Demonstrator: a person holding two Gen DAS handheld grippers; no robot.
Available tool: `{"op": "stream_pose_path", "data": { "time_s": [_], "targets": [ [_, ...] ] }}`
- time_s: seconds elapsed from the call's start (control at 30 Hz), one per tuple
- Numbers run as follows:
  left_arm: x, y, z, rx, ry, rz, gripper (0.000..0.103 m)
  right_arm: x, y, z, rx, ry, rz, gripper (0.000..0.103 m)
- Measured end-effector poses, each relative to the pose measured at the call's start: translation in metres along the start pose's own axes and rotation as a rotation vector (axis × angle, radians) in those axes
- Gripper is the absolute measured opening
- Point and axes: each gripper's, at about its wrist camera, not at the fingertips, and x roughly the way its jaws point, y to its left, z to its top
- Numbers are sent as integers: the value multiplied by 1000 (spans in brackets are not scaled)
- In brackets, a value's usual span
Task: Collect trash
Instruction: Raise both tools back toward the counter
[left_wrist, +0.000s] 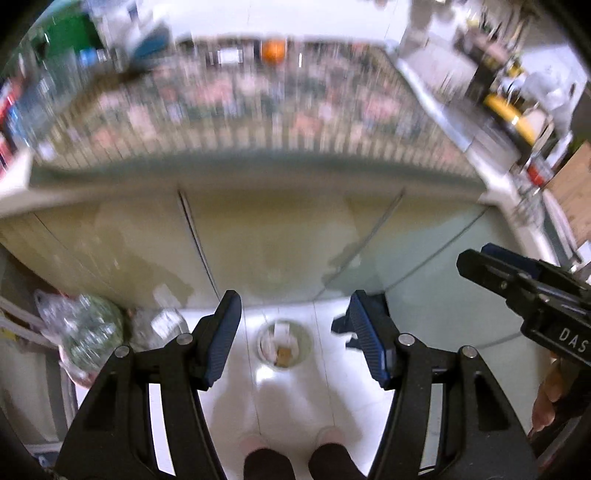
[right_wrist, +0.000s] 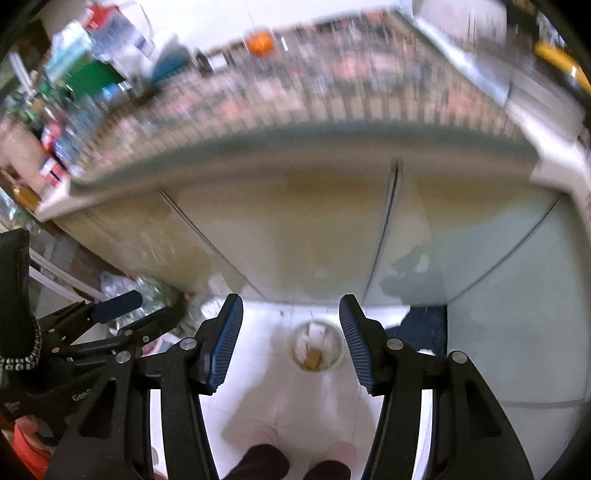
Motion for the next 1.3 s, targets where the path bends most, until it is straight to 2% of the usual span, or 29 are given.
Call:
{"op": "stream_pose_path", "data": {
  "time_s": [0.23, 0.33, 0.4, 0.47, 0.53, 0.6, 0.67, 0.97, 1.13, 1.3],
  "targets": [
    [-130, 11, 50, 51, -206, -10, 60, -98, 50, 38, -7, -172, -18, 51],
    [-166, 17, 60, 77, -270, -5, 61, -136, 65, 50, 11, -248, -18, 51],
    [-186, 19, 66, 85, -308, -7, 63, -160, 74, 54, 18, -306, -23, 55],
    [-201, 23, 71, 90, -346, -10, 68, -176, 83, 58, 24, -351, -31, 60],
    [-210, 26, 77, 83, -372, -4, 86, -189, 89, 62, 21, -396, -47, 64],
    [-217, 29, 82, 74, -394, 3, 94, -195, 91, 67, 23, -424, -65, 71],
    [-218, 31, 90, 71, -410, 11, 94, -199, 92, 71, 26, -445, -75, 75],
    [-176, 26, 143, 26, -416, 50, 94, -185, 70, 109, 10, -471, -57, 75],
    [-138, 15, 191, -15, -379, 90, 94, -164, 44, 150, -27, -446, -22, 75],
    [-99, 8, 231, -93, -348, 143, 94, -138, 12, 201, -72, -383, 27, 75]
  ]
}}
